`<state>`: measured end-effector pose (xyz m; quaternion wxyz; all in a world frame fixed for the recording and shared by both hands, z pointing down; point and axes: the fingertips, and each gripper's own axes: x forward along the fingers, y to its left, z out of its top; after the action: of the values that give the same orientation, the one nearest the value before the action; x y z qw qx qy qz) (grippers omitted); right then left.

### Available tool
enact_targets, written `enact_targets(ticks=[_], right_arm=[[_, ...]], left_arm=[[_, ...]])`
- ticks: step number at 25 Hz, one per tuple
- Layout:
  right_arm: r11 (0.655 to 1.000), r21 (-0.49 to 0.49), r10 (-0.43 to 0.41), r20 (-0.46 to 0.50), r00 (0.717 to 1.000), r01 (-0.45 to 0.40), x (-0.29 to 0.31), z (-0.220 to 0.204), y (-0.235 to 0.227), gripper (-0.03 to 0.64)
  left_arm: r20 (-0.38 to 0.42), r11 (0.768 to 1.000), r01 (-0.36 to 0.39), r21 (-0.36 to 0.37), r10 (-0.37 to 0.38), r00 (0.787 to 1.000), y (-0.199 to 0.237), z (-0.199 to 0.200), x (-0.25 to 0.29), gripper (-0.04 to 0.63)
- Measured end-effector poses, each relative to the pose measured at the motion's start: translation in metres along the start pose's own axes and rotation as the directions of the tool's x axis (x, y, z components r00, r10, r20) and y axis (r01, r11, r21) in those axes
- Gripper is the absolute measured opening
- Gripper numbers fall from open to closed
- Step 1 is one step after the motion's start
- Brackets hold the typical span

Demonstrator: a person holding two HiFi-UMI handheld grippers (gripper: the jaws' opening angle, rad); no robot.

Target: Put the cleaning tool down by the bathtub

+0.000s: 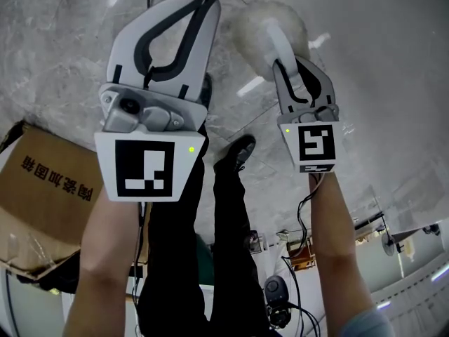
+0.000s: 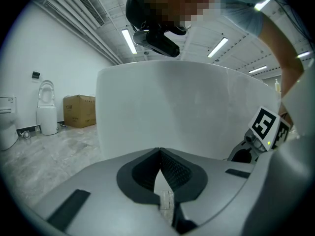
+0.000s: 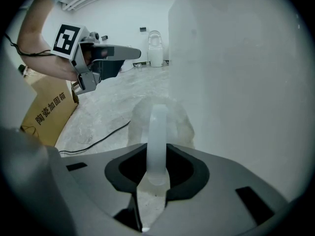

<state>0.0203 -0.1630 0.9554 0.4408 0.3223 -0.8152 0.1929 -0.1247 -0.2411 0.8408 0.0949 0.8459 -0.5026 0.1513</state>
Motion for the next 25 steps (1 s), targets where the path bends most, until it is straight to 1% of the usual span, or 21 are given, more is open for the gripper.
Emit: enact_targets(ticks=[12,18,25], right_arm=[[1.000,-0.024,0.012,-0.022,1.000,-0.012,0.020,-0.012,-0.007,0.109],[1.000,-0.022,0.008,-0.024,1.000,-0.009,0.025,-0.008,-0.007,0.107],[0.999,-0.043,0.009,-0.012,1.000,-0.010,0.034,-0.005,-0.009,0.107]], left_arm=[[0.000,1.000,0.015,-0.007,-0.015,1.000,0.000,-0.008,0.014,0.015],[-0.009,1.000,0.024,-0.002,-0.024,1.000,-0.001,-0.008,0.013,0.015],[-0.014,1.000,0.021,-0.002,-0.021,1.000,0.000,-0.012,0.013,0.015]])
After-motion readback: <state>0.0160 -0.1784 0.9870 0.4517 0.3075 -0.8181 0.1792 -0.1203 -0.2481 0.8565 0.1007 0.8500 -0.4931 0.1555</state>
